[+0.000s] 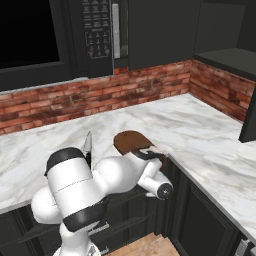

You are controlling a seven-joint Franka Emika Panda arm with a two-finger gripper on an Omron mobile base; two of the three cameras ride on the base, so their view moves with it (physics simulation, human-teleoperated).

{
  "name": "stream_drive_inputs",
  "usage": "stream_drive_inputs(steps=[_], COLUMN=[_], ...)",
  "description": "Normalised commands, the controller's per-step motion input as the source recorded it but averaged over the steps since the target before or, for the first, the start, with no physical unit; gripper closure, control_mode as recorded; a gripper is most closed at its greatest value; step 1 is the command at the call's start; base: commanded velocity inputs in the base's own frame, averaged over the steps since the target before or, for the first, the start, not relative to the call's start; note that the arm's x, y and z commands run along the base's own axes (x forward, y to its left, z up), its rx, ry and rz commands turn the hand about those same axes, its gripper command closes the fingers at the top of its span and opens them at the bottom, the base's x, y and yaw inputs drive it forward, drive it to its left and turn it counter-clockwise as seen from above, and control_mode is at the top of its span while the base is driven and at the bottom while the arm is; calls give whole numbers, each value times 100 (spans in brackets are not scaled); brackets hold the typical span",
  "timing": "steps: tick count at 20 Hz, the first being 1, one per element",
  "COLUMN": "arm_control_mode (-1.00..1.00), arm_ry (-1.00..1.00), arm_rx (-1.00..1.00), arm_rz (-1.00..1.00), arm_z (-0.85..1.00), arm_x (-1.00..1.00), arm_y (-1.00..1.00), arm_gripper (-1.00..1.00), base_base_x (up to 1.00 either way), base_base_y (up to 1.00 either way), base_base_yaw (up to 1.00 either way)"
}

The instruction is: Move the cutting board and knife to the sink. Then move spray from the cabinet to the counter.

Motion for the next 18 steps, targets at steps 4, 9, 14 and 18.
stream_drive_inputs(steps=[4, 9, 14, 18], arm_control_mode=[-100, -100, -100, -100], arm_ry=[-2, -4, -6, -4], arm_rx=[0, 0, 0, 0], arm_rz=[0, 0, 0, 0], arm_z=[-18, -6, 0, -1], arm_x=[14, 15, 15, 18], arm_y=[-9, -4, -1, 0], arm_gripper=[-100, -100, -100, -100], base_base_x=[0, 0, 0, 0], base_base_y=[0, 0, 0, 0], base_base_yaw=[0, 0, 0, 0])
